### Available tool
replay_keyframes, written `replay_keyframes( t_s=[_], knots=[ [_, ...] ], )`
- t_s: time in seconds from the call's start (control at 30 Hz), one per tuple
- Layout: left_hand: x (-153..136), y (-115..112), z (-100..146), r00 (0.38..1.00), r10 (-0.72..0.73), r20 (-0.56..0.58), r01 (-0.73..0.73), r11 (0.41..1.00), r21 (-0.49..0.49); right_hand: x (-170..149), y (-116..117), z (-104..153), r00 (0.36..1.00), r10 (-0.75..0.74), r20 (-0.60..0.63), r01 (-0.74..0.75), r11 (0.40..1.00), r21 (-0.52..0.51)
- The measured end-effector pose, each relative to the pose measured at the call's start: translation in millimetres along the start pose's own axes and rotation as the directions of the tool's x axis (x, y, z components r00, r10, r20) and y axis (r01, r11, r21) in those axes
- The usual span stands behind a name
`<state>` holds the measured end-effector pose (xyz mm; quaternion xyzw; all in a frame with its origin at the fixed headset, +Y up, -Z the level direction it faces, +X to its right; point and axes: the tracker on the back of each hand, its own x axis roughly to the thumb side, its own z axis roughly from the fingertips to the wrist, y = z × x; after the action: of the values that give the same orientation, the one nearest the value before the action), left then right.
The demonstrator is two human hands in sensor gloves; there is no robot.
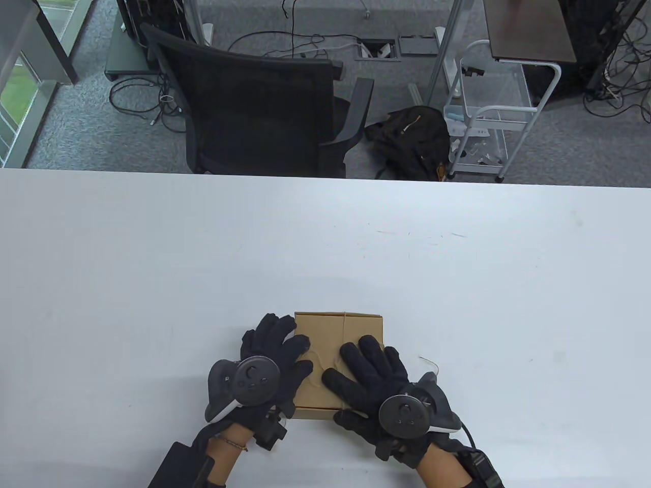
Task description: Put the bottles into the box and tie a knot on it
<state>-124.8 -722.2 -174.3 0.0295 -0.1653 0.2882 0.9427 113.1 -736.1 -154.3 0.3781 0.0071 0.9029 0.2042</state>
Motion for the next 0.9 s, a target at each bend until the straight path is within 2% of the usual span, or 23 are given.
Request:
replay_keyframes(
  t_s=[0.1,0.17,0.23,0.33,0.4,0.47,0.53,0.67,0.73,0.8,0.9],
  knots=[
    [2.7,3.6,2.1,0.997,0.037,0.072,-0.032,0.997,-0.071,-1.1,-1.2,0.6,1.000,0.003,-0.009,-0.003,1.000,-0.006],
    [0.7,10.9,4.6,0.980,0.170,0.098,-0.165,0.984,-0.061,-2.9,-2.7,1.0,1.000,-0.006,-0.001,0.006,1.000,-0.030],
    [-2.8,18.1,6.3,0.938,0.331,0.101,-0.323,0.943,-0.081,-4.7,-3.0,1.6,1.000,-0.012,-0.001,0.012,0.999,-0.033],
    [-11.7,26.4,6.5,0.864,0.496,0.085,-0.488,0.867,-0.098,-6.6,-4.0,2.3,1.000,-0.020,-0.008,0.019,0.999,-0.042],
    [-21.7,32.1,6.7,0.788,0.614,0.039,-0.607,0.786,-0.120,-7.8,-4.6,3.0,0.999,-0.029,-0.012,0.029,0.999,-0.045],
    [-37.8,40.4,7.3,0.681,0.732,-0.014,-0.729,0.676,-0.106,-9.2,-5.2,3.3,0.999,-0.038,-0.010,0.038,0.998,-0.049],
    [-55.7,49.3,9.6,0.632,0.774,-0.040,-0.775,0.630,-0.045,-10.4,-5.5,3.4,0.999,-0.042,-0.008,0.042,0.998,-0.053],
    [-102.1,68.7,20.6,0.565,0.819,-0.101,-0.803,0.574,0.157,-10.8,-5.2,3.5,0.999,-0.047,-0.007,0.046,0.997,-0.059],
    [-125.2,74.2,27.8,0.503,0.855,-0.124,-0.816,0.517,0.260,-10.7,-5.2,3.4,0.999,-0.045,-0.008,0.044,0.998,-0.055],
    [-148.5,75.9,37.9,0.407,0.899,-0.164,-0.816,0.438,0.377,-10.8,-4.8,3.5,0.999,-0.047,-0.006,0.046,0.997,-0.057],
    [-167.1,74.6,47.9,0.320,0.928,-0.188,-0.791,0.372,0.486,-10.7,-4.7,3.6,0.999,-0.049,-0.006,0.049,0.997,-0.058]
  ],
)
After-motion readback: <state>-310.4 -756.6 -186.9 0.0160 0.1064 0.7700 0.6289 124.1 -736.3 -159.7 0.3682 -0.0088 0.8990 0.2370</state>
